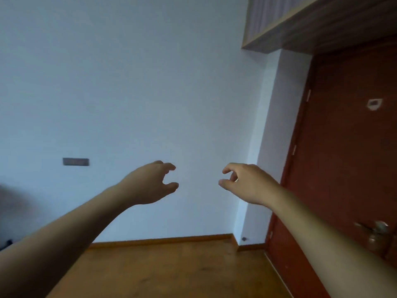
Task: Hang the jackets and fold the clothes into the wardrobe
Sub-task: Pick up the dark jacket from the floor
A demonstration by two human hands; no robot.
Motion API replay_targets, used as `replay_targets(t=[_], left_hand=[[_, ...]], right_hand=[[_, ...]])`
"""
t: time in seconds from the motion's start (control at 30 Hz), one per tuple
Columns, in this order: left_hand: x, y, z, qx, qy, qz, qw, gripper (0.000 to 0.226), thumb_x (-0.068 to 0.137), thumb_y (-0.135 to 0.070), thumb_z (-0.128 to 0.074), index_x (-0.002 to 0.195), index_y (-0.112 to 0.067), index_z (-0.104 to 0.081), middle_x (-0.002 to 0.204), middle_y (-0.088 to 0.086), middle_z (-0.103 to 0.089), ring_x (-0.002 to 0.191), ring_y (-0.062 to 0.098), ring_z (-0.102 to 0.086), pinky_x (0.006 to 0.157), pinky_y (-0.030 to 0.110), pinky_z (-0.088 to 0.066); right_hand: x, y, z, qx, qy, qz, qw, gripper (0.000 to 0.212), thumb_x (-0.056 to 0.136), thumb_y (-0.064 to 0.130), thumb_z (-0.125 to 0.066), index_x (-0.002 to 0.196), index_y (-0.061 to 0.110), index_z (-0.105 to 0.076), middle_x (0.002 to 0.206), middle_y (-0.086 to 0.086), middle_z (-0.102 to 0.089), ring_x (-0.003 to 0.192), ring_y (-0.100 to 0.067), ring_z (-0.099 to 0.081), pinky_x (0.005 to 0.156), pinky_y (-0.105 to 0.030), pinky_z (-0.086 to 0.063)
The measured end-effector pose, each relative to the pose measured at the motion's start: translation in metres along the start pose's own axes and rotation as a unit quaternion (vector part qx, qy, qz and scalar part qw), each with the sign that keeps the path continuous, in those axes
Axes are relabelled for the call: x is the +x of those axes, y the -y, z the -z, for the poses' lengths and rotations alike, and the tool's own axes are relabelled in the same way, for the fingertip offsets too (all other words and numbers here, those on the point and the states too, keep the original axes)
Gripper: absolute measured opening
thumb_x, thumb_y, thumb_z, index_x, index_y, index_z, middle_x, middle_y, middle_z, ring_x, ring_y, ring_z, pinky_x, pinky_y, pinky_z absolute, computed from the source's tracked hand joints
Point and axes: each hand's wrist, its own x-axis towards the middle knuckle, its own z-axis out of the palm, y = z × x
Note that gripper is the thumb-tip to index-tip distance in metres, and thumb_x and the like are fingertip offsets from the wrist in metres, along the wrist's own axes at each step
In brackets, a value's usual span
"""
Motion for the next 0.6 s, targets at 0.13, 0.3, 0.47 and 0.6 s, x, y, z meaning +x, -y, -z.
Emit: replay_targets(t=[0.13, 0.3, 0.47, 0.6], left_hand=[[-0.026, 0.081, 0.012, 0.039, -0.008, 0.117, 0.992, 0.056, 0.095, -0.051, -0.058, 0.146, -0.028, -0.046, 0.138, -0.006, -0.055, 0.121, 0.016, -0.057, 0.101, 0.033, -0.046], [-0.05, 0.148, 0.016, 0.074, -0.015, 0.234, 0.969, 0.057, 0.095, -0.053, -0.056, 0.145, -0.029, -0.046, 0.139, -0.006, -0.055, 0.121, 0.017, -0.057, 0.102, 0.035, -0.046], [-0.064, 0.191, 0.009, 0.091, -0.03, 0.321, 0.942, 0.061, 0.093, -0.051, -0.06, 0.146, -0.025, -0.048, 0.142, -0.002, -0.056, 0.125, 0.017, -0.056, 0.105, 0.034, -0.046], [-0.076, 0.207, 0.006, 0.102, -0.038, 0.383, 0.917, 0.06, 0.094, -0.047, -0.062, 0.147, -0.02, -0.05, 0.141, 0.002, -0.057, 0.125, 0.019, -0.057, 0.103, 0.034, -0.046]], right_hand=[[0.055, 0.061, -0.049, 0.014, 0.042, 0.09, 0.995, 0.047, 0.094, 0.061, -0.054, 0.134, 0.037, -0.055, 0.124, 0.008, -0.063, 0.108, -0.014, -0.061, 0.094, -0.038, -0.054], [0.114, 0.116, -0.104, 0.027, 0.084, 0.175, 0.981, 0.048, 0.095, 0.06, -0.054, 0.137, 0.035, -0.054, 0.131, 0.005, -0.063, 0.112, -0.017, -0.061, 0.097, -0.04, -0.054], [0.169, 0.16, -0.153, 0.048, 0.125, 0.262, 0.956, 0.048, 0.096, 0.058, -0.055, 0.137, 0.033, -0.054, 0.13, 0.005, -0.064, 0.112, -0.017, -0.062, 0.096, -0.04, -0.054], [0.204, 0.2, -0.189, 0.065, 0.161, 0.338, 0.925, 0.05, 0.096, 0.057, -0.056, 0.139, 0.031, -0.053, 0.133, -0.001, -0.065, 0.115, -0.021, -0.063, 0.097, -0.041, -0.055]])
